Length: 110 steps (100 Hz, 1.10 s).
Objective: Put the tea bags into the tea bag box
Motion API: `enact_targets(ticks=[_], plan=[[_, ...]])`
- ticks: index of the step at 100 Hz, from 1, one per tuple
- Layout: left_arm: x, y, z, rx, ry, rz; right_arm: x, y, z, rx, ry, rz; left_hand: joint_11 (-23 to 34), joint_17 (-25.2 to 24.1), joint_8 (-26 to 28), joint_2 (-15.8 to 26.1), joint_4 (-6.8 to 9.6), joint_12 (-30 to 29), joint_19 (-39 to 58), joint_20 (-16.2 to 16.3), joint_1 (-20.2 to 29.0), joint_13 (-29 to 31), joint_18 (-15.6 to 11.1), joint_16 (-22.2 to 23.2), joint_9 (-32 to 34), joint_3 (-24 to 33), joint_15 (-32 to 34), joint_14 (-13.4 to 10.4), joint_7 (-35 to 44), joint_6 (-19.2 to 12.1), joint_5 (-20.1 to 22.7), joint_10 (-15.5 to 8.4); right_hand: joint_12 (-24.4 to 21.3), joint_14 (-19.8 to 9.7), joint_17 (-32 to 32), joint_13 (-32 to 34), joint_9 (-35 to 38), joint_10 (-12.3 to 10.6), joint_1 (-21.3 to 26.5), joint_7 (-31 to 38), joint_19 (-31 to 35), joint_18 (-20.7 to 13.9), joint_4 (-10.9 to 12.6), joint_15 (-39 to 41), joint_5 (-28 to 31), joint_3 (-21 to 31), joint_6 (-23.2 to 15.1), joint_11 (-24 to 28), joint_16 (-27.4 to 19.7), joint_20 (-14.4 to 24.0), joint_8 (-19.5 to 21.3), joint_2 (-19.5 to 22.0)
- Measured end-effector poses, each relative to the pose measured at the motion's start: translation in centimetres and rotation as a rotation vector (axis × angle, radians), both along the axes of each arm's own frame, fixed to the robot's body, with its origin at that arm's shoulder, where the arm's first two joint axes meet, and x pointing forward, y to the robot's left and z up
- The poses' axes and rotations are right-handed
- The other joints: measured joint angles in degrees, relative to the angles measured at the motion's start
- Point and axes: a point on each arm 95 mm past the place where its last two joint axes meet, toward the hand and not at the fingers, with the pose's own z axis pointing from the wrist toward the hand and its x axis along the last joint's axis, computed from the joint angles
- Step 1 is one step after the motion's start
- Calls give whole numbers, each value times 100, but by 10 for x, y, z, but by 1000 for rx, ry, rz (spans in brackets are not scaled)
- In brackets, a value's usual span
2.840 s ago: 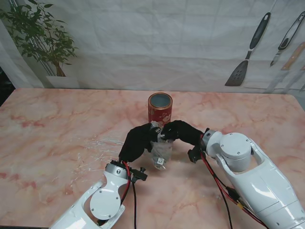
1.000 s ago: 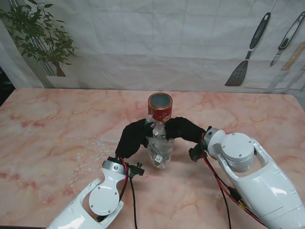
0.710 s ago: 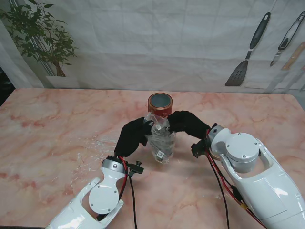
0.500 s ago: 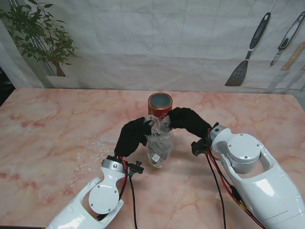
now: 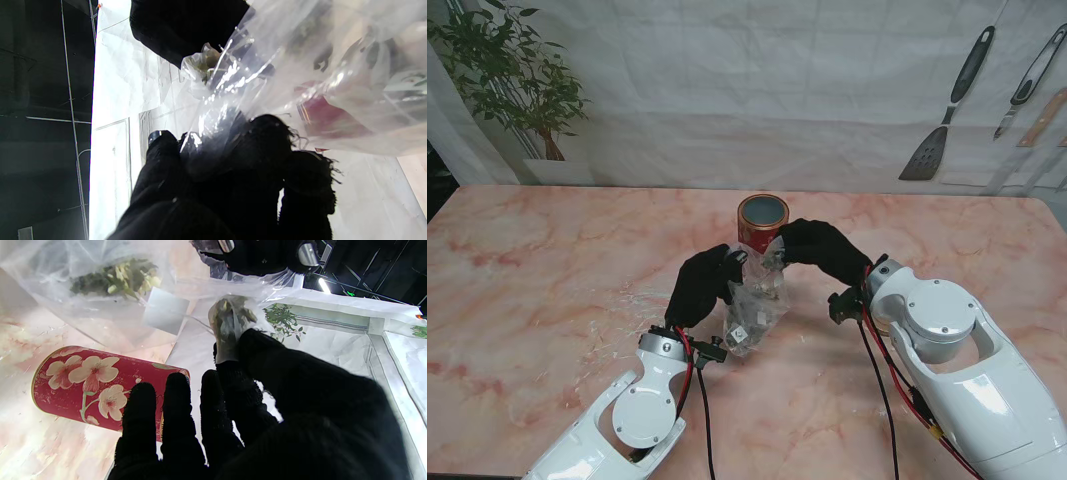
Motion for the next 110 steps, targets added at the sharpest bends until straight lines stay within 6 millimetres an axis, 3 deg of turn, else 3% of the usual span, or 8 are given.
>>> enact_targets(ticks=[16,29,44,58,93,110], plan=[[0,0,0,-1,-1,-2,0,4,-2,15,22,42,0,0,0,0,0,0,0,0,0,0,0,0,0,0,0,0,0,0,0,0,0,0,0,0,7,-2,0,-46,-6,-2,0,0,12,-60,-129,0,0,41,-20,-12],[-1,-2,0,-5,-2,-8,0,8,-5,6,56,106,0,0,0,0,0,0,0,0,0,0,0,0,0,0,0,0,0,0,0,0,-1,0,10,3,84,-4,0,-65,-106,-10,-5,2,26,-219,-406,0,0,168,-403,-98],[-1,-4,1,-5,-5,-20,3,9,-7,-60,73,144,0,0,0,0,0,0,0,0,0,0,0,0,0,0,0,0,0,0,0,0,1,0,51,3,92,-4,0,-69,-107,-10,-6,24,77,-220,-465,0,20,176,-617,-120],[-1,-6,2,-3,-9,-29,5,9,-9,-64,91,136,0,0,0,0,0,0,0,0,0,0,0,0,0,0,0,0,0,0,0,0,1,0,52,3,92,-4,-11,-117,-130,-7,-12,24,80,-361,-825,-8,21,177,-685,-155],[-1,-8,2,5,-15,-41,9,7,-6,-77,70,93,0,0,0,0,0,0,0,0,0,0,0,0,0,0,0,0,0,0,0,0,-61,0,46,3,158,-76,-29,-206,-255,6,-91,1,242,-369,-1275,-205,21,177,-1028,-495],[-1,-9,1,15,-18,-44,11,6,0,-90,62,87,0,0,1,0,0,0,0,0,0,0,0,0,0,0,0,0,0,0,0,0,-137,0,46,4,306,-77,-86,-343,-295,8,-91,-3,316,-634,-1469,-355,21,177,-1565,-277]])
